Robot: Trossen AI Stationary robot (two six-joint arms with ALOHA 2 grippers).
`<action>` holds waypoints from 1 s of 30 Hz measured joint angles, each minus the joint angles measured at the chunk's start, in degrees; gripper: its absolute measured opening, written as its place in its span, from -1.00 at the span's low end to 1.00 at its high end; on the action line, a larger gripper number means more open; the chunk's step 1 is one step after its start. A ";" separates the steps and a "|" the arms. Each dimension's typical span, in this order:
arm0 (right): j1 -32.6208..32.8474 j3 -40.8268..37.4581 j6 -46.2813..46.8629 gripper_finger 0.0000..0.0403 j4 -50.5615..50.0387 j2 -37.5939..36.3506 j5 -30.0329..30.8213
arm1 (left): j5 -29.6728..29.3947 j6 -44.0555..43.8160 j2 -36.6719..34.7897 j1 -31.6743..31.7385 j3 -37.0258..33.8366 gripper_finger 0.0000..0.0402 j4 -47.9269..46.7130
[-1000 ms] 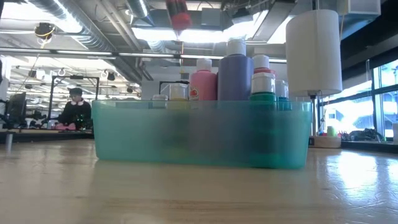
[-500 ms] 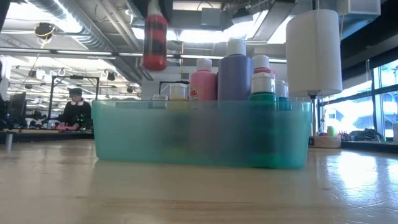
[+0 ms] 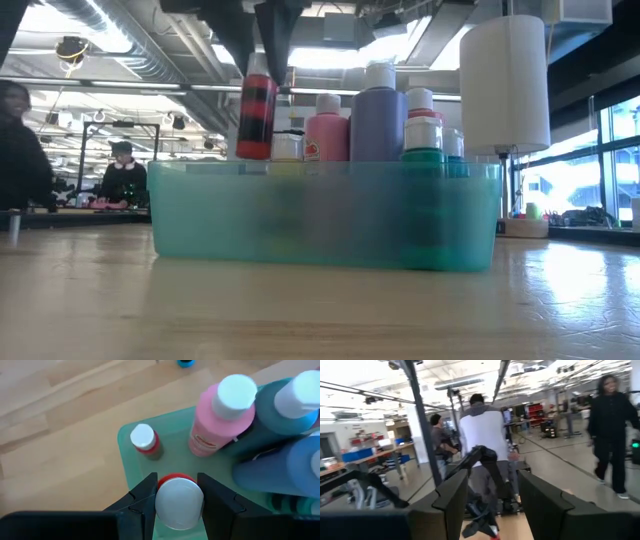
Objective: Pick & Place Paint Supplies
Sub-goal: Put the small red paint bottle into the light green bin
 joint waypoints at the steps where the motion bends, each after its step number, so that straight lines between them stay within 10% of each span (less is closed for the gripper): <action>1: 0.00 0.00 0.22 -0.12 -0.02 0.00 -0.64 | 0.00 -0.66 0.03 -0.22 -0.48 -0.43 0.06; 30: -0.01 0.00 1.09 -0.12 -1.20 -0.02 -8.63 | -0.50 -11.33 -0.01 -3.54 -3.34 -0.43 0.80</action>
